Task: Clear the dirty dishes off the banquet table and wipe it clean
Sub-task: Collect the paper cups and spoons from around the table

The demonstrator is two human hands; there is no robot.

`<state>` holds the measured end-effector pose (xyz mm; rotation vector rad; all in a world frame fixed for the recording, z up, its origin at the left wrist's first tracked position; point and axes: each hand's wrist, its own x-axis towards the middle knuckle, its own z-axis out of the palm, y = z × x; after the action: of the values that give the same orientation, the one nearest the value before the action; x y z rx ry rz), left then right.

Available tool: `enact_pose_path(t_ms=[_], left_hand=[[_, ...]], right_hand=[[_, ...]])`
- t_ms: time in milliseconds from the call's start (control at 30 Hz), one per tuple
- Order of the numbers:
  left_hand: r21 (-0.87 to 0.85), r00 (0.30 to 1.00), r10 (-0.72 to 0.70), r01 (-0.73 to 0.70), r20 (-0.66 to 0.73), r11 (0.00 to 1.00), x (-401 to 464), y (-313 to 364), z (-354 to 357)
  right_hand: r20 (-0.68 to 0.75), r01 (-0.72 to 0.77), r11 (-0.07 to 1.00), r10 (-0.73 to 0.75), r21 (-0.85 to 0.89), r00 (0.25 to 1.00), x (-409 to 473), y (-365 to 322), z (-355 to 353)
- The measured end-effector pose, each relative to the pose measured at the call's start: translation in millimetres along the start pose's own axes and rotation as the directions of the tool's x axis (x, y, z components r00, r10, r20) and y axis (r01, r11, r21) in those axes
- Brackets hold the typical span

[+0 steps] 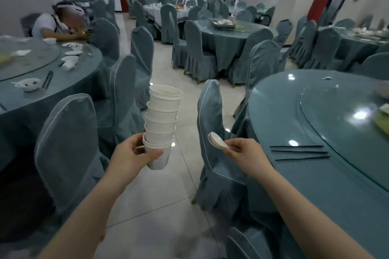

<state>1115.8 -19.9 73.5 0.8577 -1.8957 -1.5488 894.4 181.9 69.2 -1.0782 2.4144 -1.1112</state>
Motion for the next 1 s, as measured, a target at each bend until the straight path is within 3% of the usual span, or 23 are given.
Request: enact_pose_path(t_ms=[500,700,1000], left_hand=[[-0.045,1.0,0.005,-0.006,-0.019,0.999,346,-16,-49],[-0.073,0.996,0.018,-0.011,0.085,0.997,508,-24,-57],[-0.163,0.963,0.099,-0.059,0.251,0.985,735,-1,45]], right_hand=[[0.035,-0.059,0.998,0.058,0.032,0.998,353,-25,64],[-0.053,-0.107,0.994,0.107,0.014,0.993,473,-27,80],[-0.271,-0.292,0.954,0.301,0.074,0.914,612,30,24]])
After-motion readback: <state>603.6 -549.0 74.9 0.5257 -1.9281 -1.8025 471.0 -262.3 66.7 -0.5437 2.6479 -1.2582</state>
